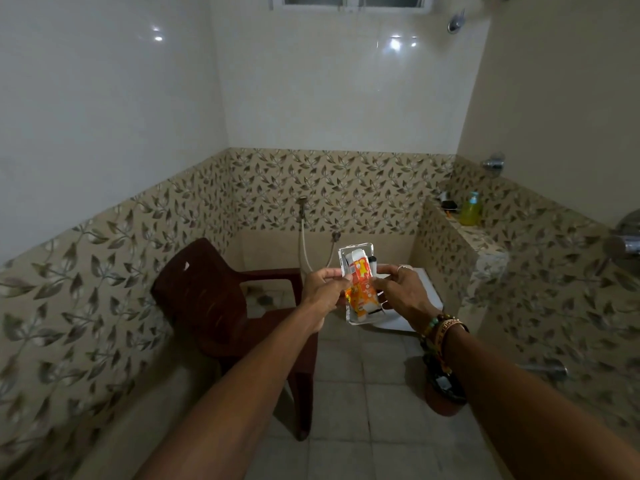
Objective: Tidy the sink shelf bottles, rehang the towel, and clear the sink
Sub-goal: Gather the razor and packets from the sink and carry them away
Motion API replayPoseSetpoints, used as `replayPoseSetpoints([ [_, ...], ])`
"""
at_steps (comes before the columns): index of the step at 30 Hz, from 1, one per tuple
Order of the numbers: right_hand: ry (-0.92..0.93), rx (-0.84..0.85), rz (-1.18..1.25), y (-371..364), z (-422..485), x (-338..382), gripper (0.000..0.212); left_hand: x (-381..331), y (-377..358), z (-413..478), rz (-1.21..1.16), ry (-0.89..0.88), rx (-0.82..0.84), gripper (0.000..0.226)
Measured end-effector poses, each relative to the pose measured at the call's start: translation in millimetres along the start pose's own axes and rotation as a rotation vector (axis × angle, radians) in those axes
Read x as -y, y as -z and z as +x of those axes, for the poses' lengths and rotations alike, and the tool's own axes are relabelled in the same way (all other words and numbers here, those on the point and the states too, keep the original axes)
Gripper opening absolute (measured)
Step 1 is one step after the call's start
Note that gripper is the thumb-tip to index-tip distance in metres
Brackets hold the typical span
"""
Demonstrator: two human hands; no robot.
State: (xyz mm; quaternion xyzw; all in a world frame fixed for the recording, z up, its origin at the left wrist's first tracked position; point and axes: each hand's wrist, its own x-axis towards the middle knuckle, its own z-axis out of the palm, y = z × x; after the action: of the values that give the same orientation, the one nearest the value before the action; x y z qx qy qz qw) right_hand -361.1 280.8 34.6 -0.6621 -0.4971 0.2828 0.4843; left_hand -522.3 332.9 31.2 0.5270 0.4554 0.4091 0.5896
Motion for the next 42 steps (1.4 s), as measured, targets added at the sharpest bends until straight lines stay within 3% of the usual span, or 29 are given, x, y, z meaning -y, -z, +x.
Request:
replayPoseSetpoints([
  [14, -0.026, -0.037, 0.072, 35.5, 35.3, -42.0, 0.013, 13.8, -56.6, 30.0, 0.03, -0.009, -0.067, 0.019],
  [28, -0.03, -0.109, 0.092, 7.7, 108.1, -50.8, 0.009, 11.1, -44.8, 115.6, -0.013, 0.021, -0.002, 0.017],
  [33, -0.053, -0.137, 0.075, -3.4, 138.8, -45.8, 0.021, 4.3, -33.9, 151.8, -0.007, 0.025, 0.045, 0.018],
  [42, -0.089, -0.141, 0.059, -21.2, 193.7, -59.0, 0.019, 13.2, -29.6, 210.7, -0.038, 0.066, 0.038, 0.015],
])
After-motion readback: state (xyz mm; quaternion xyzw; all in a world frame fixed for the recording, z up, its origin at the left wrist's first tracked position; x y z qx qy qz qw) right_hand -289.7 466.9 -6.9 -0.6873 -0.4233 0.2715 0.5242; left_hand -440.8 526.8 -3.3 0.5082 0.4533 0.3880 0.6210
